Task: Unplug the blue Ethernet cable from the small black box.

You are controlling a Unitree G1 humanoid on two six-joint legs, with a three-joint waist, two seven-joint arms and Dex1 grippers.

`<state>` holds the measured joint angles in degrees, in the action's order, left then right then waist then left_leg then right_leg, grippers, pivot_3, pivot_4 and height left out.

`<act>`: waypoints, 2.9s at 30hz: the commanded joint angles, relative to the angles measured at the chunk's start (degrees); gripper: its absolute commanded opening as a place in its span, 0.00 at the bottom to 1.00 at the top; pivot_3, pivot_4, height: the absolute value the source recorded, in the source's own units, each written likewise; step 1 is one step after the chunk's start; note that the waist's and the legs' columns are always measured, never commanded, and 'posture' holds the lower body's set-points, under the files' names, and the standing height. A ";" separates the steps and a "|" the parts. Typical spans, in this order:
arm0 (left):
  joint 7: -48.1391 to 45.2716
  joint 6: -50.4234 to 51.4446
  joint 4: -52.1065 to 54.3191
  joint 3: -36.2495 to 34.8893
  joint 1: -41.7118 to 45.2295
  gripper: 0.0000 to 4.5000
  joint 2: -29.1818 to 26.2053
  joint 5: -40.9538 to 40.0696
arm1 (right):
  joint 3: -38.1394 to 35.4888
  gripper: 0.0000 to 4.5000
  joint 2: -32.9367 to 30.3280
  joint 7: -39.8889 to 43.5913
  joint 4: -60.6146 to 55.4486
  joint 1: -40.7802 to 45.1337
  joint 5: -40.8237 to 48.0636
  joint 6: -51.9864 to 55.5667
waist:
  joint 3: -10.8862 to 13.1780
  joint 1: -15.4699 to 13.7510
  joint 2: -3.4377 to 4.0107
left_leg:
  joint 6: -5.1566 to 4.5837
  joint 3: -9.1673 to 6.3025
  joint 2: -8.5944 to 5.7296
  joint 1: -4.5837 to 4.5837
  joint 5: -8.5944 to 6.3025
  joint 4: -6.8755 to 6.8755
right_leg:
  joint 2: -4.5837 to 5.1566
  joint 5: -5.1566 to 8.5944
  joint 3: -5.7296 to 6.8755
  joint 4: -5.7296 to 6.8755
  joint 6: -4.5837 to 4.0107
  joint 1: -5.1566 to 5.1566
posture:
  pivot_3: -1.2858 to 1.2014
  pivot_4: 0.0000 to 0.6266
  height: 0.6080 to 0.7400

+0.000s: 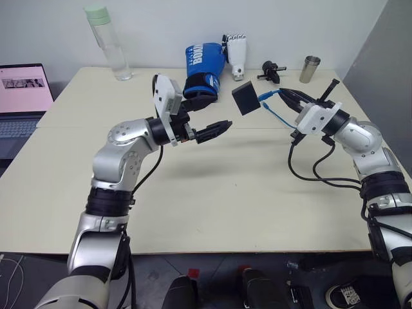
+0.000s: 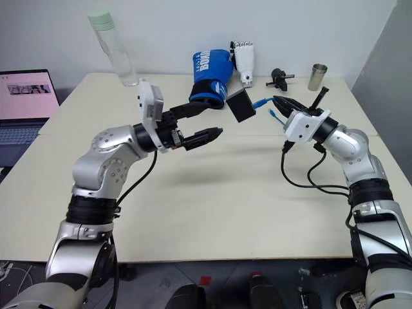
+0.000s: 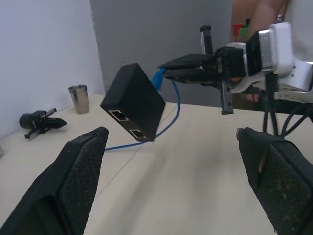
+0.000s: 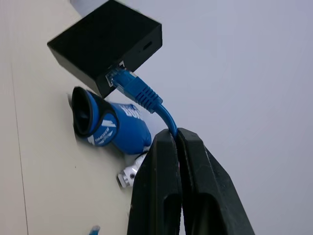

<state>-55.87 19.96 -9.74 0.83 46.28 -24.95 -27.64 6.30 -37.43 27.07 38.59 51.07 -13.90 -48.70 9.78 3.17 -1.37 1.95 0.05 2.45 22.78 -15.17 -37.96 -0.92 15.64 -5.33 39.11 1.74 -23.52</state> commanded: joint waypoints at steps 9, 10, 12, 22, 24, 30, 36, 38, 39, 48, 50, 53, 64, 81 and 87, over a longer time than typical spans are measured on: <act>-4.12 -7.61 -9.74 0.33 6.98 1.00 5.72 2.65 | -1.18 0.01 0.18 3.39 -15.35 -5.08 6.17 5.64 | 0.00 -0.18 0.00 | -0.11 -0.02 -0.01 0.02 -0.06 -0.02 | 0.00 0.00 0.01 0.00 0.00 0.00 | 0.52 0.24 1.00; -4.17 -7.60 -9.99 0.08 7.37 1.00 5.98 2.44 | -1.27 0.01 0.17 3.43 -15.62 -5.31 6.14 5.98 | 0.00 -0.17 0.00 | -0.11 -0.01 -0.01 0.02 -0.06 -0.02 | 0.00 0.00 0.00 0.00 0.01 0.00 | 0.52 0.24 1.00; -4.14 -7.27 -10.11 -0.41 7.91 0.92 6.21 1.95 | -1.42 0.00 0.03 3.50 -15.70 -5.60 6.01 6.35 | 0.00 -0.17 0.00 | -0.11 -0.01 -0.01 0.02 -0.06 -0.02 | 0.00 0.00 0.00 0.00 0.01 0.00 | 0.52 0.24 1.00; -5.86 -5.54 -9.93 -0.92 8.08 0.45 5.55 1.51 | -1.91 0.00 0.04 3.60 -14.65 -5.34 6.22 8.32 | 0.00 -0.15 0.00 | -0.11 -0.02 -0.01 0.02 -0.06 -0.02 | -0.01 0.00 0.01 0.01 0.01 0.00 | 0.52 0.24 1.00; -5.93 -5.74 -10.24 -0.92 7.79 0.35 5.50 1.84 | -2.06 0.00 0.06 3.62 -14.50 -5.20 6.50 8.76 | 0.00 -0.15 0.00 | -0.11 -0.02 -0.01 0.02 -0.06 -0.02 | -0.01 0.00 0.01 0.00 0.01 0.00 | 0.52 0.24 1.00; -6.13 -6.48 -11.44 -0.79 7.88 0.17 5.79 2.71 | -2.24 0.00 0.59 3.82 -15.24 -5.01 7.78 10.36 | 0.00 -0.15 0.00 | -0.11 -0.02 -0.01 0.02 -0.06 -0.02 | -0.01 0.00 0.01 0.01 0.01 0.00 | 0.52 0.24 1.00; -6.45 -5.03 -12.54 -0.85 9.51 0.17 5.11 2.90 | -0.55 0.00 0.93 7.53 -17.91 -5.90 8.81 13.64 | 0.00 -0.17 0.00 | -0.11 -0.02 -0.01 0.02 -0.06 -0.03 | -0.01 0.00 0.01 0.01 0.01 0.00 | 0.52 0.24 1.00; -7.15 -4.11 -13.42 -0.71 10.33 0.17 4.55 2.99 | 0.30 0.05 0.90 10.11 -19.20 -6.26 9.52 15.82 | 0.00 -0.14 0.00 | -0.11 -0.03 -0.01 0.02 -0.06 -0.03 | -0.01 0.00 0.02 0.00 0.01 0.00 | 0.52 0.24 1.00; -8.17 -3.68 -13.85 -0.30 10.68 0.17 3.99 3.19 | 1.17 0.10 0.58 13.94 -21.93 -7.10 12.21 19.26 | 0.00 -0.14 0.00 | -0.11 -0.03 -0.01 0.02 -0.06 -0.03 | -0.02 0.00 0.02 0.01 0.01 0.00 | 0.52 0.24 1.00; -17.17 1.88 -16.75 1.33 11.91 0.17 0.19 3.13 | 2.39 0.49 -5.51 36.32 -37.50 -7.56 28.57 47.98 | 0.00 -0.32 0.00 | -0.13 -0.15 -0.02 0.08 -0.07 -0.07 | -0.03 0.00 0.17 0.01 0.01 0.00 | 0.52 0.24 1.00; -20.17 2.02 -17.12 2.06 11.91 0.17 -1.00 3.63 | 1.58 0.62 -7.34 39.76 -40.18 -5.91 33.88 58.10 | 0.01 -0.41 0.01 | -0.13 -0.17 -0.02 0.08 -0.07 -0.06 | -0.03 0.00 0.20 -0.01 0.02 0.00 | 0.52 0.24 1.00; -24.66 2.07 -17.36 3.08 12.19 0.17 -2.83 3.95 | 0.15 0.78 -8.65 41.17 -41.65 -1.73 41.42 74.14 | 0.02 -0.34 0.02 | -0.14 -0.17 0.00 0.06 -0.08 -0.06 | -0.04 0.00 0.20 0.01 0.01 -0.01 | 0.52 0.24 1.00; -35.07 -3.15 -21.94 4.49 17.76 0.17 -5.73 6.41 | 2.54 0.99 -4.91 42.76 -34.80 8.25 45.52 95.92 | 0.02 -0.50 0.03 | -0.16 -0.20 0.00 0.20 -0.08 -0.05 | -0.07 0.01 0.26 -0.04 0.01 -0.11 | 0.52 0.24 1.00; -34.78 -4.16 -20.92 4.46 18.09 0.17 -5.99 8.47 | 4.70 0.99 1.84 42.18 -32.59 8.26 40.86 93.53 | 0.02 -0.36 0.03 | -0.16 -0.16 0.01 0.28 -0.08 -0.05 | -0.07 0.01 0.23 0.06 0.01 -0.28 | 0.52 0.24 1.00; -34.62 -3.86 -20.78 4.28 18.15 0.17 -5.81 8.66 | 4.79 0.76 2.41 42.54 -31.40 7.98 40.05 92.93 | 0.02 -0.30 0.03 | -0.16 -0.16 0.01 0.30 -0.08 -0.05 | -0.07 0.01 0.23 0.07 0.01 -0.30 | 0.52 0.24 1.00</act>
<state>-90.64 16.75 -31.84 5.94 62.69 -30.29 -18.87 12.04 -35.04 68.90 7.81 57.60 26.01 45.12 9.80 2.87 -1.34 1.78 -0.10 2.47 23.07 -15.26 -38.01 -0.99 15.65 -5.10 39.18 1.75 -23.83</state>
